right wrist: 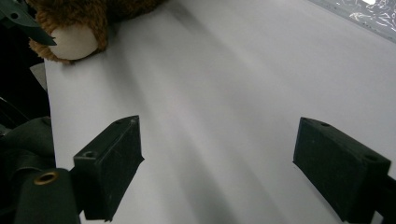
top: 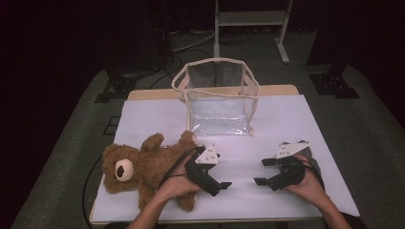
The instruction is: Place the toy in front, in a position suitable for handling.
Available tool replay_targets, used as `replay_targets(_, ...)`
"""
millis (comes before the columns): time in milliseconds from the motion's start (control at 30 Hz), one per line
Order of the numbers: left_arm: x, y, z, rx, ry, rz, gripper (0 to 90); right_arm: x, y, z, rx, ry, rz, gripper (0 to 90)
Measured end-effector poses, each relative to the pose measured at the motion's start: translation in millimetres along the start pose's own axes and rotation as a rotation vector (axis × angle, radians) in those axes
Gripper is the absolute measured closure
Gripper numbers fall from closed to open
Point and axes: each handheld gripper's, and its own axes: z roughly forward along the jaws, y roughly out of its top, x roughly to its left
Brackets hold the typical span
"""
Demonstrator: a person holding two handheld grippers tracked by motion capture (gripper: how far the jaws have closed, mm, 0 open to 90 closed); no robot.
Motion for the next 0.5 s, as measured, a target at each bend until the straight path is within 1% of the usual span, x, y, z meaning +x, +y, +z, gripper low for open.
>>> replay_targets(167,0.1,0.2,0.3,0.003,-0.008,0.003,2.3,-1.9,-1.9,-0.1,0.006,0.006,-0.003,14.1)
replay_targets(267,-0.6,0.4,-0.2,-0.003,-0.013,0.009,2.3,-1.5,-1.7,-0.6,-0.003,0.012,-0.002,14.1)
replay_targets(333,-1.5,1.0,-1.3,-0.007,-0.024,0.021,2.3,-1.0,-1.4,-0.8,-0.005,0.015,-0.001,14.1)
replay_targets(467,-4.4,3.8,-4.7,-0.014,-0.047,0.062,2.3,-0.1,-1.4,0.3,0.0,0.02,-0.005,14.1)
replay_targets(500,-5.0,4.9,-6.3,-0.011,-0.05,0.08,2.3,0.2,-1.4,0.6,-0.001,0.021,-0.003,14.1)
